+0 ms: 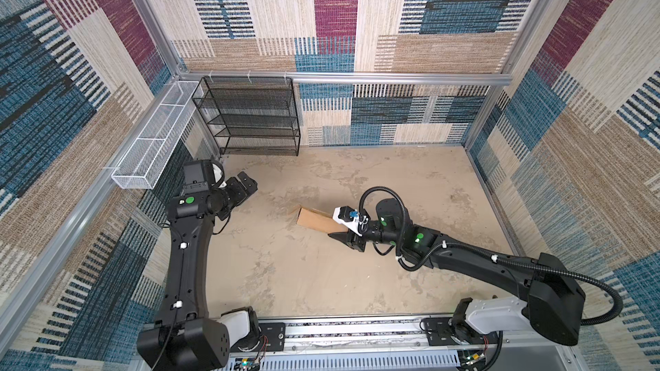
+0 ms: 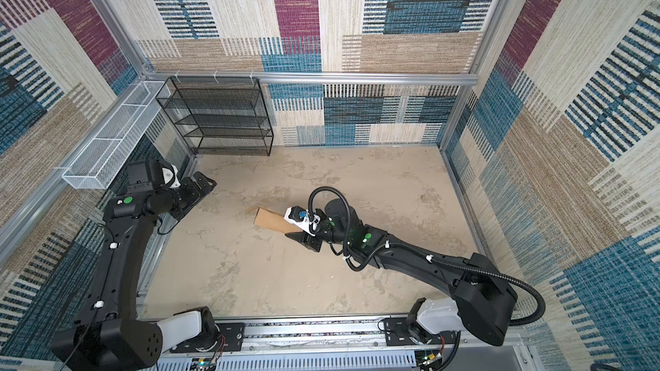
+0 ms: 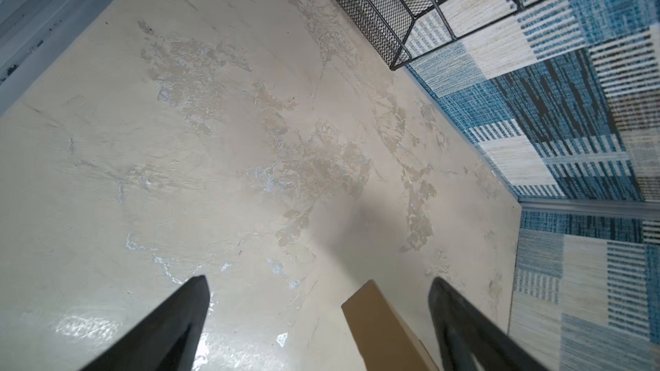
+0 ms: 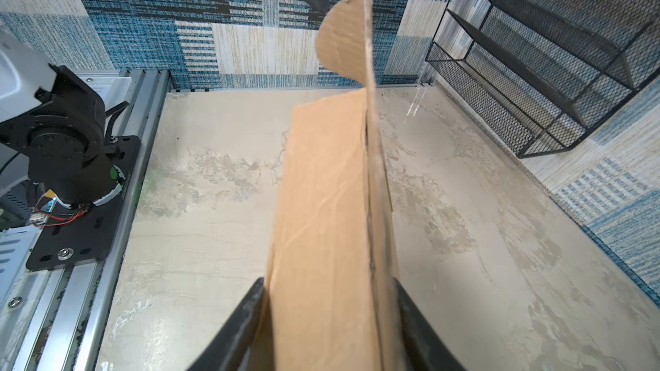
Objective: Fold the paper box
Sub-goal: 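Swing the left gripper toward the box's free end while the right holds it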
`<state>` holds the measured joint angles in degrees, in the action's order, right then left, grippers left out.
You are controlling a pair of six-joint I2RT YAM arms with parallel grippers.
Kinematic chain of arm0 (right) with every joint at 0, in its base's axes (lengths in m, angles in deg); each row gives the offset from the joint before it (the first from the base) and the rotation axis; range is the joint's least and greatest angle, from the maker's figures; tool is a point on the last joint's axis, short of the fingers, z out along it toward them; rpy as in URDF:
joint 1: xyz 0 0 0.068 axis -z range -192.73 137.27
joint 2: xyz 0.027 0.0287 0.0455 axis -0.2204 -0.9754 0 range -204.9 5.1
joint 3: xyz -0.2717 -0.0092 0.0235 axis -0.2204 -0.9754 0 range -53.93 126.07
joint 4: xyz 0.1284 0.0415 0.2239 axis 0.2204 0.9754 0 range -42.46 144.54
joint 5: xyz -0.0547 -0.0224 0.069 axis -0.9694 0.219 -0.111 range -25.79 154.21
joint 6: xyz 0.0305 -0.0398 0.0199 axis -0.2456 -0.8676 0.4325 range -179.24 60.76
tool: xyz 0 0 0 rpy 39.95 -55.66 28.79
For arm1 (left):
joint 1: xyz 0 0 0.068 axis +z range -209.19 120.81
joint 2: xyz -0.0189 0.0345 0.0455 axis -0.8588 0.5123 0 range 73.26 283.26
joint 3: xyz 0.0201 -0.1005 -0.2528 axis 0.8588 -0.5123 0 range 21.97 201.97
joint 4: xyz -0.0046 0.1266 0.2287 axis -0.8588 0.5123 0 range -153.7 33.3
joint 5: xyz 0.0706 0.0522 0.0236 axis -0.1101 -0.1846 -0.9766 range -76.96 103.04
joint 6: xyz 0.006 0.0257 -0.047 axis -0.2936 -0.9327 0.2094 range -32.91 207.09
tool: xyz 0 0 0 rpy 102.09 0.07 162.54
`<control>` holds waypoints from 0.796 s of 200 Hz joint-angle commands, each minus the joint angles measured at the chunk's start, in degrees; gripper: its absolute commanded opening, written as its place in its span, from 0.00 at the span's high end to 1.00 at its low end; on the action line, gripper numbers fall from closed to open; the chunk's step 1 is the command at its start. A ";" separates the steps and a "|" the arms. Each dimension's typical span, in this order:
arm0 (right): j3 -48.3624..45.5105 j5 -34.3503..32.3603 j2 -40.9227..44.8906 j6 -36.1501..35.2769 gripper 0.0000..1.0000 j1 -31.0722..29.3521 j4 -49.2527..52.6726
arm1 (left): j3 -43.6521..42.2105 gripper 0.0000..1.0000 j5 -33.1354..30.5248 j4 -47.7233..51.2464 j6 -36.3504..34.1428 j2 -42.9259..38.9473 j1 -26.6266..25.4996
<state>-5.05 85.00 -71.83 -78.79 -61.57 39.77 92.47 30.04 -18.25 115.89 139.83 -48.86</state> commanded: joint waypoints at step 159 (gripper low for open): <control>-1.64 10.94 -3.51 2.24 0.70 4.06 -2.77 | -4.14 0.24 2.25 4.91 -27.74 -8.52 -21.16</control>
<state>-6.12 95.19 -75.80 -77.29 -57.64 40.76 86.61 30.12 -16.88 94.12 130.60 -68.77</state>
